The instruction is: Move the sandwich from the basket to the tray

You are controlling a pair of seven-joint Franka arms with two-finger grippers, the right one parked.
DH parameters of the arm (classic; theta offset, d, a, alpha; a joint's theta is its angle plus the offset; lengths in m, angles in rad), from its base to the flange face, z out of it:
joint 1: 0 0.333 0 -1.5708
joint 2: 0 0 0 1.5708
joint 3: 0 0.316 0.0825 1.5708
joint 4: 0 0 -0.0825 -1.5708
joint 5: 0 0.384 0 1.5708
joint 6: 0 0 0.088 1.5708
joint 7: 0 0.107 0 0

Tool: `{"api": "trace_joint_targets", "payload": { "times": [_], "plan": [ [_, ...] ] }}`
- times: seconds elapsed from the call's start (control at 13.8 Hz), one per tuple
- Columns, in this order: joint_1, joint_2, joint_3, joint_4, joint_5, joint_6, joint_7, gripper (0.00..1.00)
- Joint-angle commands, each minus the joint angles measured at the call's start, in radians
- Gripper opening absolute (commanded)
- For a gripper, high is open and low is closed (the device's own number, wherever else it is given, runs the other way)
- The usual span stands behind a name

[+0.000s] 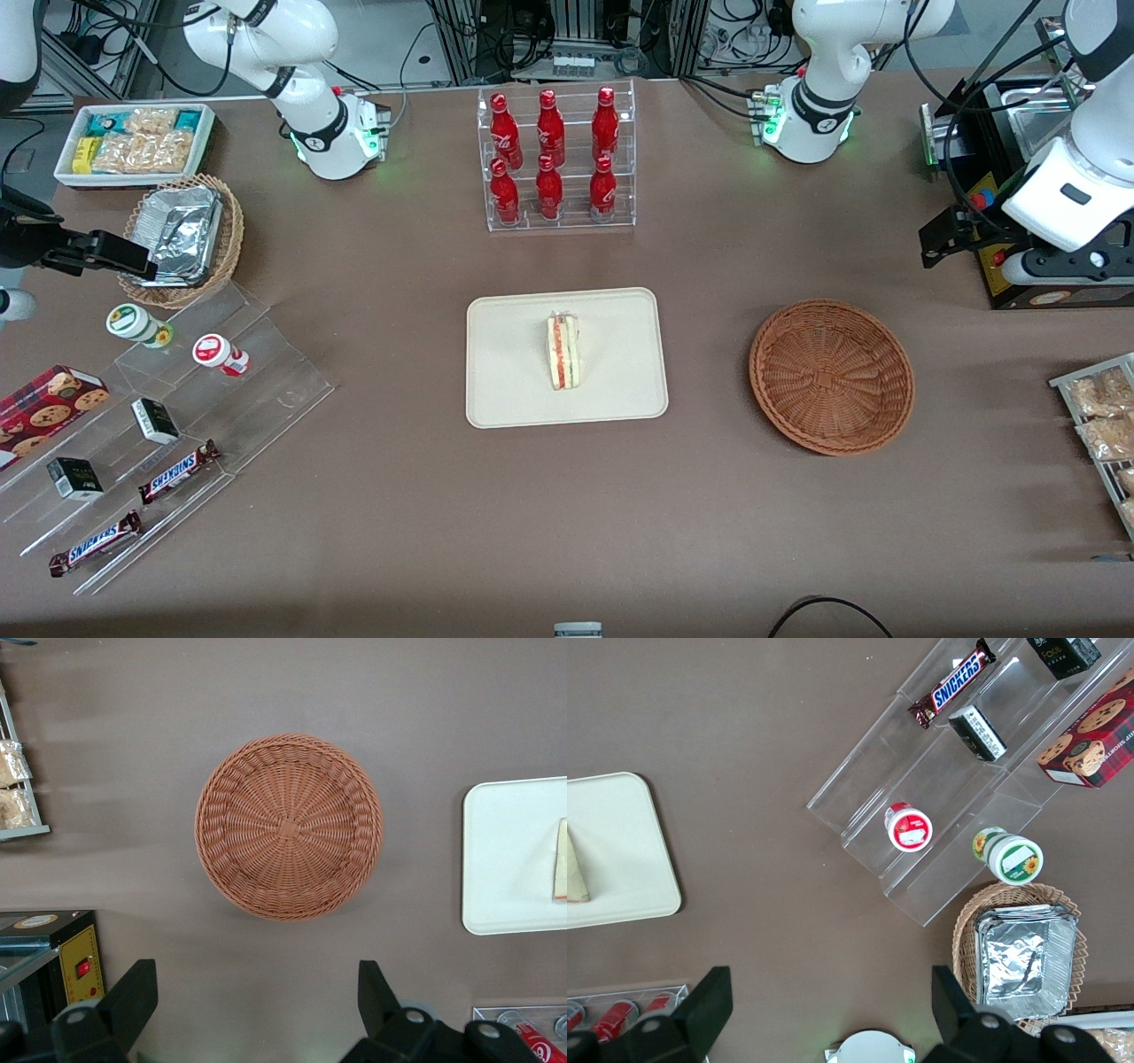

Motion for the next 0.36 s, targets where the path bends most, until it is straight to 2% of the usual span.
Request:
{"api": "trace_joint_targets", "payload": {
  "times": [0.0, 0.29],
  "plan": [
    [-0.015, -0.024, 0.053, -0.011, -0.025, 0.001, 0.039, 1.00],
    [-0.015, -0.021, 0.063, 0.011, -0.024, -0.009, 0.060, 1.00]
  ]
}}
